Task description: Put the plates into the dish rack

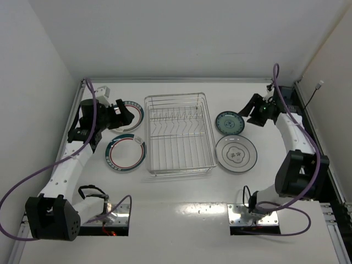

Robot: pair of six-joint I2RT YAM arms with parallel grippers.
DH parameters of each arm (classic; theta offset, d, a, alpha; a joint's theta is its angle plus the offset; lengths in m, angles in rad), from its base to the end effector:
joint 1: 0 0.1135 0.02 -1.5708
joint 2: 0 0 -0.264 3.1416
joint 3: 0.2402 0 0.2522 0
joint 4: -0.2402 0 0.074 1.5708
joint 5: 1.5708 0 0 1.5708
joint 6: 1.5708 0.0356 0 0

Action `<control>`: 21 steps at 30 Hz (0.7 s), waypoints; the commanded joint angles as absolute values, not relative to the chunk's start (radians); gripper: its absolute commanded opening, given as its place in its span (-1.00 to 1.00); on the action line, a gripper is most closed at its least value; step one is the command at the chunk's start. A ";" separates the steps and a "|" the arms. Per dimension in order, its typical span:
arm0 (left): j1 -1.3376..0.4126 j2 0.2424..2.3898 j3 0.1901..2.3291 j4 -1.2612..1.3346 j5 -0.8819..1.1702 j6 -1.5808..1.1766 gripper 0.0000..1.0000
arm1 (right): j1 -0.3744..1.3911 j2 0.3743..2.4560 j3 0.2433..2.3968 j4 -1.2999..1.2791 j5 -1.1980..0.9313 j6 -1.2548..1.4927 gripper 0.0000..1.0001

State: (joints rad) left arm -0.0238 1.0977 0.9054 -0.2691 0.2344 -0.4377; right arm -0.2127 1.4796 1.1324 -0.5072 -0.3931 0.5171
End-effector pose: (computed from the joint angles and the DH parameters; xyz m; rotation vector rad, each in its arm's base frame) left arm 0.2486 -0.0142 0.3122 -0.2754 2.0408 -0.5264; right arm 0.3126 -0.0536 0.2689 0.6961 2.3284 0.6145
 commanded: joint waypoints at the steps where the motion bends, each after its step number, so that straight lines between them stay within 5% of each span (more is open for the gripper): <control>1: -0.038 1.080 0.913 -0.249 0.196 -0.393 0.63 | -0.212 1.554 1.227 -0.532 -0.370 0.479 0.10; 21: -0.038 1.078 0.942 -0.296 0.179 -0.365 0.63 | -0.437 1.937 1.411 -0.601 -0.390 0.463 -0.01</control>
State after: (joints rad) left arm -0.0360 1.0950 0.9054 -0.3080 0.1925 -0.3805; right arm -0.4469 1.9312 1.3506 -0.5972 -0.3771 0.4801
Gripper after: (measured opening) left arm 0.815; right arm 0.497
